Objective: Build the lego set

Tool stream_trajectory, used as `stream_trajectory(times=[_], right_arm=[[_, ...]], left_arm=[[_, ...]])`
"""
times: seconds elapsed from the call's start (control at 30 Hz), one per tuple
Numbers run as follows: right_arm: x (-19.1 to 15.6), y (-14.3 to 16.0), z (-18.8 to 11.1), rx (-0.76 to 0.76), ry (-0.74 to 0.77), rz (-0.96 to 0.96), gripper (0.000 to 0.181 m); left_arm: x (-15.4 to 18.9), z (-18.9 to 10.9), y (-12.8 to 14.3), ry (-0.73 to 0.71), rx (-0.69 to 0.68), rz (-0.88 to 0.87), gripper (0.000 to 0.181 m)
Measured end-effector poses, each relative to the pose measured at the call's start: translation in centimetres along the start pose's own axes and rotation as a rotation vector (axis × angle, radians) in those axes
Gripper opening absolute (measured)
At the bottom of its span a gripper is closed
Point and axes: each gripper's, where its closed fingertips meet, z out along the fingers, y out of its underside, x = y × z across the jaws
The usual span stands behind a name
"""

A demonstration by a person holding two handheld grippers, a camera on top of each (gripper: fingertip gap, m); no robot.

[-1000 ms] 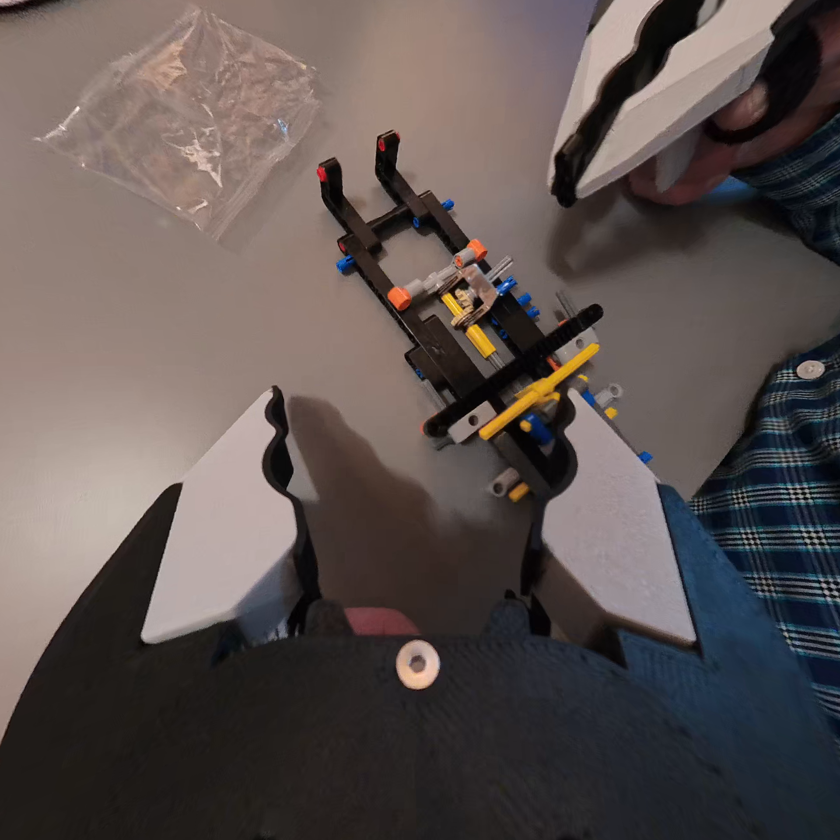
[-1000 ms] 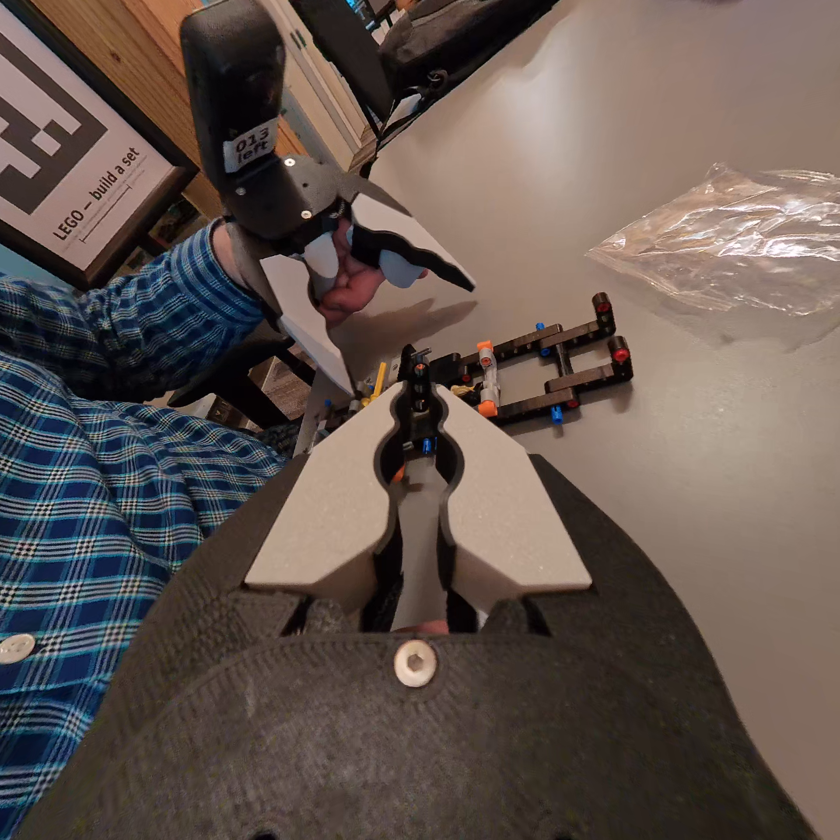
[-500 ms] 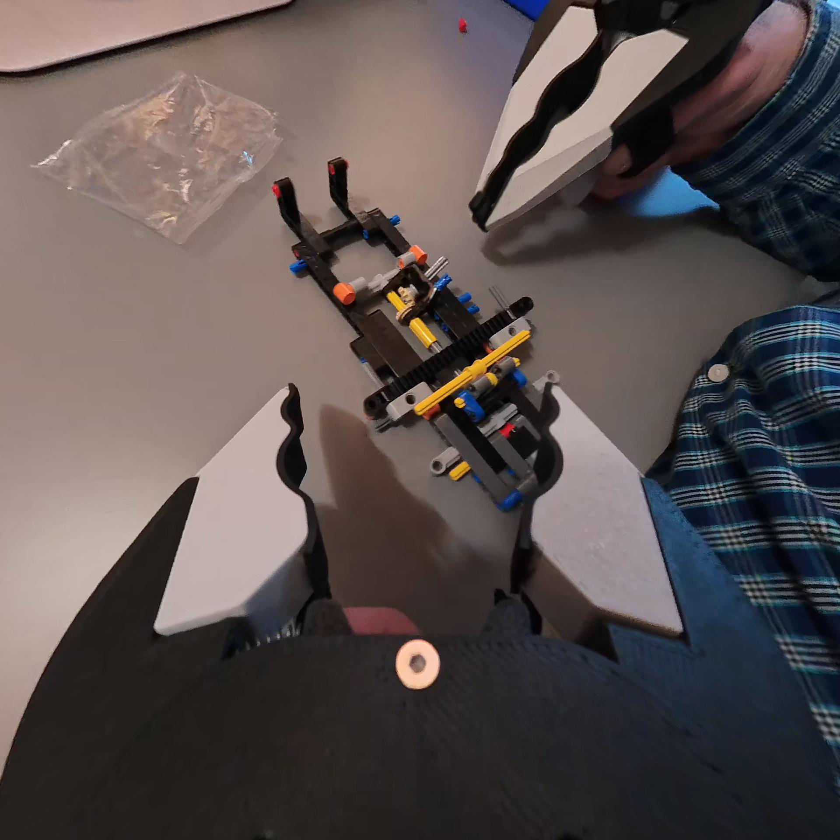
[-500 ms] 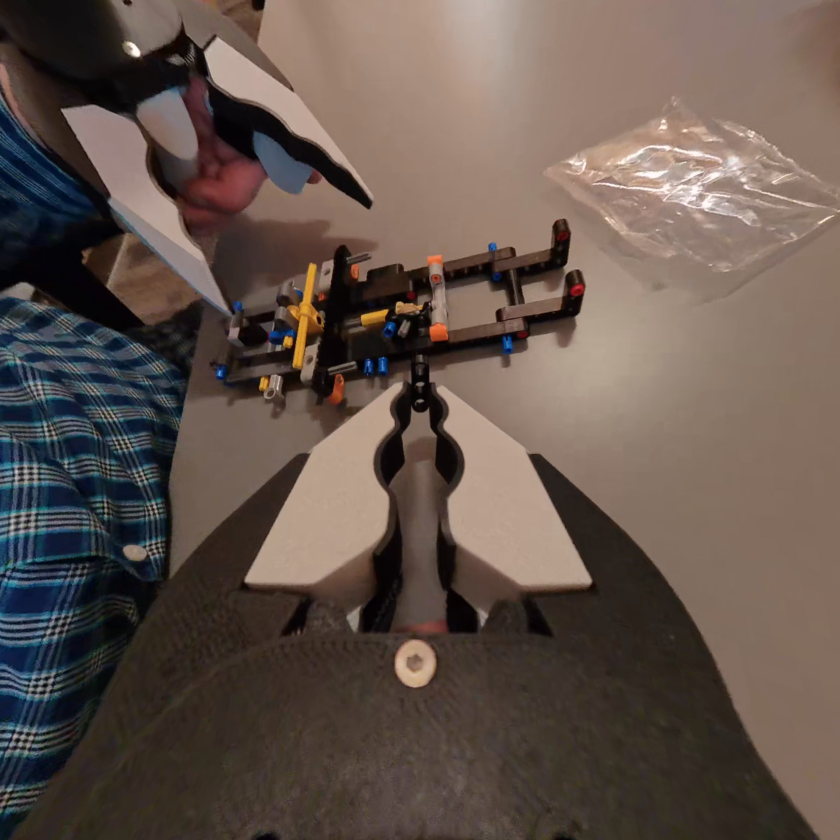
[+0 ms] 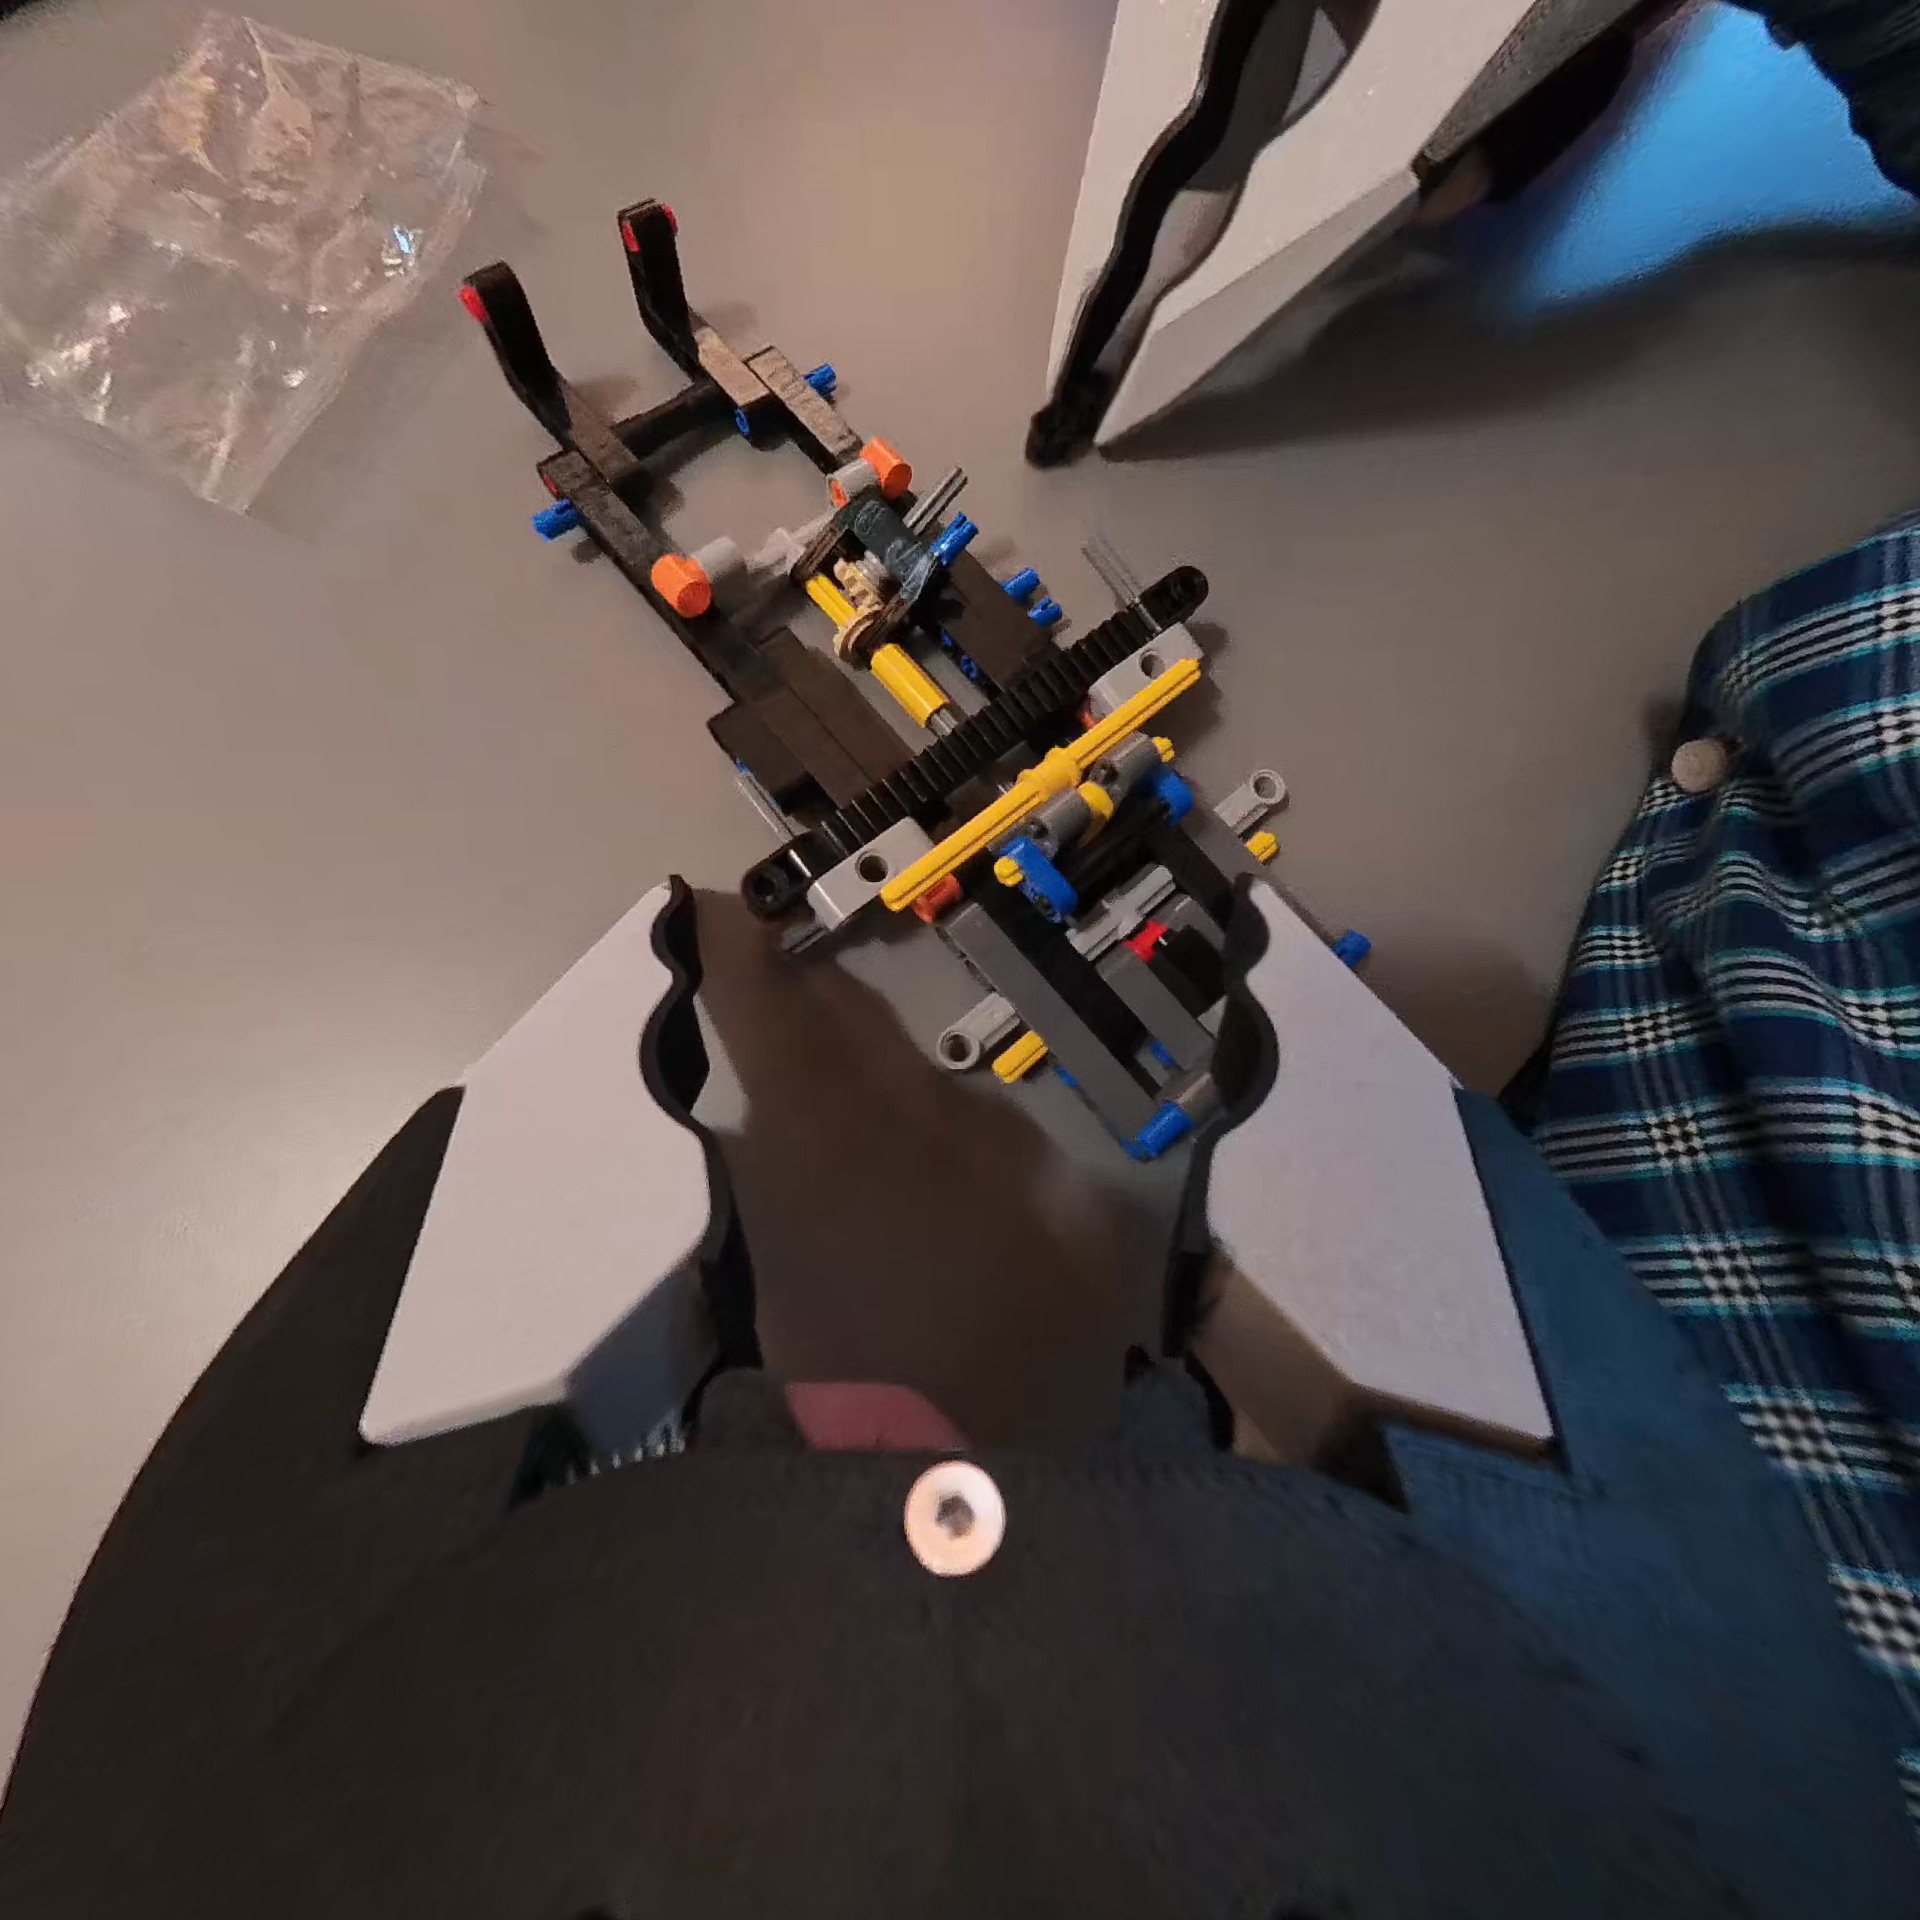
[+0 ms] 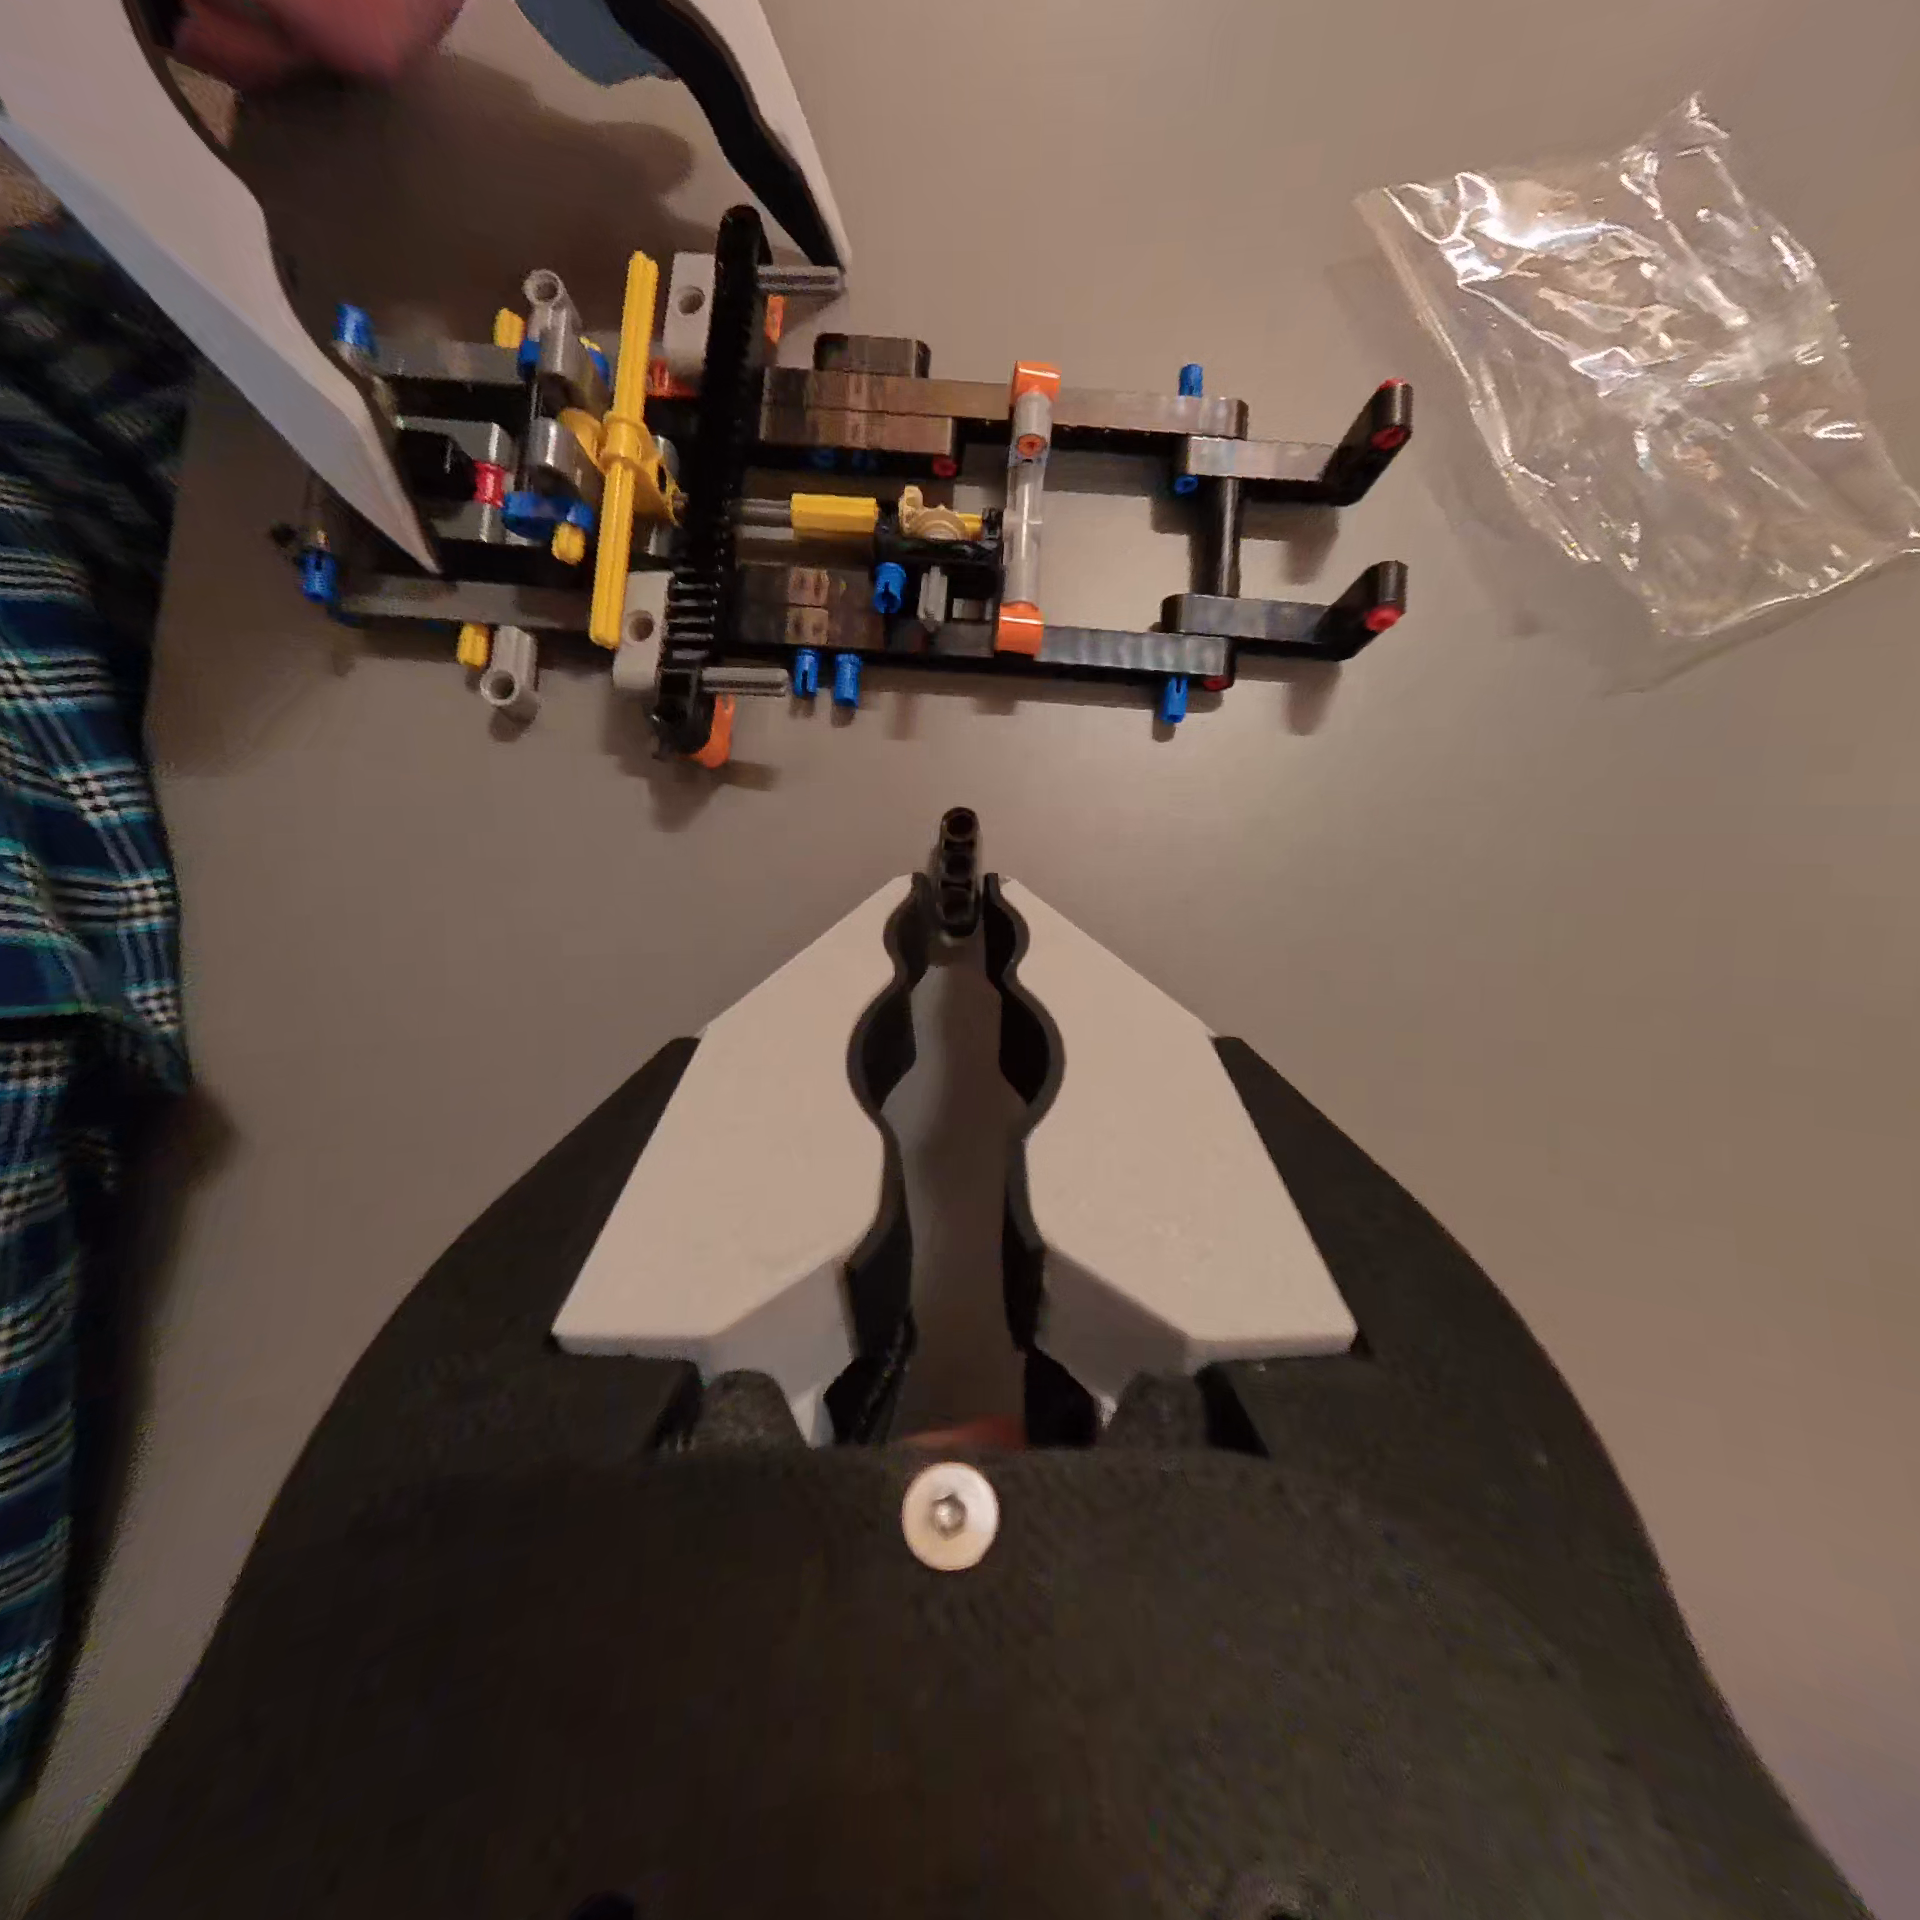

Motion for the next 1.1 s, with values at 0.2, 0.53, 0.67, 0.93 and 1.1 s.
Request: stream_trajectory(times=[0.2, 0.53, 0.67, 0.93, 1.1], right_arm=[[0.0, -0.4, -0.5, 0.042, 0.010, -0.004, 0.014], [-0.6, -2.3, -1.2, 0.143, 0.022, -0.054, 0.013], [-1.1, -2.5, -1.0, 0.156, 0.013, -0.075, 0.013], [-1.7, -2.9, -0.7, 0.176, 0.027, -0.135, 0.014], [-1.9, -3.2, -0.7, 0.185, 0.060, -0.202, 0.015]], left_arm=[[-1.4, -0.6, 0.2, 0.003, 0.002, 0.016, 0.091], [-1.6, -1.8, -0.6, 0.000, 0.020, 0.038, 0.100], [-0.9, -1.4, 0.2, -0.065, -0.028, 0.059, 0.104], [-1.2, -0.8, 1.0, -0.094, -0.052, 0.082, 0.080], [-1.6, -0.9, 1.1, -0.021, -0.042, 0.091, 0.079]])
